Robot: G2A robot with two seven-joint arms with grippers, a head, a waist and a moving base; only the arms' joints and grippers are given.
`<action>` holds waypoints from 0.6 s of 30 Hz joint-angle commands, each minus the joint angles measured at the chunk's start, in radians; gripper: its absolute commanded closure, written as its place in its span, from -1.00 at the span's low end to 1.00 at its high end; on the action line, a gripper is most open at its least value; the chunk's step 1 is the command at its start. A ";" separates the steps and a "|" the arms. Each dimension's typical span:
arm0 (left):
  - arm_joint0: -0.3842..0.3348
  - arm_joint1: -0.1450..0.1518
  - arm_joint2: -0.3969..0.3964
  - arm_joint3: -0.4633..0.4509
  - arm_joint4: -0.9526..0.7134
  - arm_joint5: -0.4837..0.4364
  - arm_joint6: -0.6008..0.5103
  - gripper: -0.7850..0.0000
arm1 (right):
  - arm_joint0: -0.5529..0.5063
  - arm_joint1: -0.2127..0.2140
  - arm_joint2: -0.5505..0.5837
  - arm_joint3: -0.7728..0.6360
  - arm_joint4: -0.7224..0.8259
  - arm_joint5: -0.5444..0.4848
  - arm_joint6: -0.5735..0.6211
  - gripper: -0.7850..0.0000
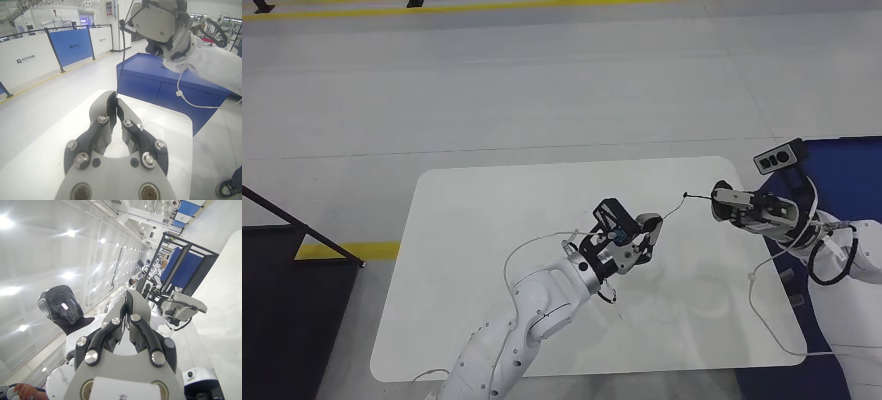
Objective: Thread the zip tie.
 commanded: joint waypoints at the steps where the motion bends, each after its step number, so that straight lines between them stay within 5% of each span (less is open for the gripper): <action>1: 0.001 0.001 -0.001 -0.001 0.001 -0.003 0.003 1.00 | -0.001 -0.001 -0.003 -0.002 -0.003 -0.001 0.001 1.00; 2: 0.002 0.001 -0.001 -0.001 0.001 -0.003 0.005 0.98 | -0.001 -0.001 -0.004 -0.002 -0.006 0.000 0.001 1.00; 7: 0.008 0.002 -0.005 -0.006 -0.001 -0.006 0.015 -0.54 | -0.004 0.000 -0.006 -0.008 -0.021 0.009 0.008 1.00; 9: 0.010 0.003 -0.006 -0.008 -0.001 -0.006 0.016 -0.85 | -0.006 0.000 -0.006 -0.011 -0.025 0.013 0.009 1.00; 11: 0.012 0.003 -0.007 -0.011 -0.002 -0.007 0.016 -1.00 | -0.007 0.001 -0.003 -0.017 -0.026 0.019 0.011 1.00; 18: 0.005 0.008 -0.075 0.018 -0.067 0.037 -0.046 -1.00 | -0.002 0.005 0.025 -0.066 -0.019 0.062 0.017 1.00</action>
